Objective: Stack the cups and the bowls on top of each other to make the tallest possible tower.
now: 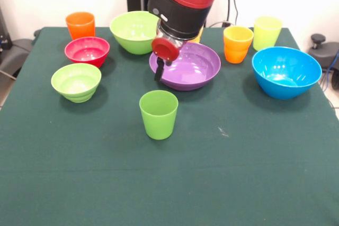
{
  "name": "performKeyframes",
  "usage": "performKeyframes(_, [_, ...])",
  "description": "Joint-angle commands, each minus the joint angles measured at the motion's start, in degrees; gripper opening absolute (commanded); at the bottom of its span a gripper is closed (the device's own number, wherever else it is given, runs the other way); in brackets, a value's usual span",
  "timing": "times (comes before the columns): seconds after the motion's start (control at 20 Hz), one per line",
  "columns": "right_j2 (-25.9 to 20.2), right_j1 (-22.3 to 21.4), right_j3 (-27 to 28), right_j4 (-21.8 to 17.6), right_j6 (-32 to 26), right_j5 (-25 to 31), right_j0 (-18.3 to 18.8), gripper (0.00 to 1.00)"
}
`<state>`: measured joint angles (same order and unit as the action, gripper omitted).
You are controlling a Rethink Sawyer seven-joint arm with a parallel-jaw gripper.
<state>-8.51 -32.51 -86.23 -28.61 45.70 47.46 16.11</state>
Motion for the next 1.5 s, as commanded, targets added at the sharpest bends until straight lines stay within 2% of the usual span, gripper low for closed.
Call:
performKeyframes(0.05, [-0.80, -1.24, -7.50, -3.19, 3.19, 0.45, -2.06, 1.00])
performKeyframes(0.6, [0.29, -2.47, -9.79, -1.92, 7.38, -2.44, -5.03, 1.00])
performKeyframes(0.8, [-0.67, -1.76, -10.56, -2.07, 7.33, -7.86, -3.22, 1.00])
performKeyframes(0.95, [-1.85, -2.80, -13.03, -2.18, 6.20, -12.66, -0.75, 1.00])
performKeyframes(1.5, [-2.22, -2.50, -15.05, -1.91, 6.14, -17.09, -0.26, 1.00])
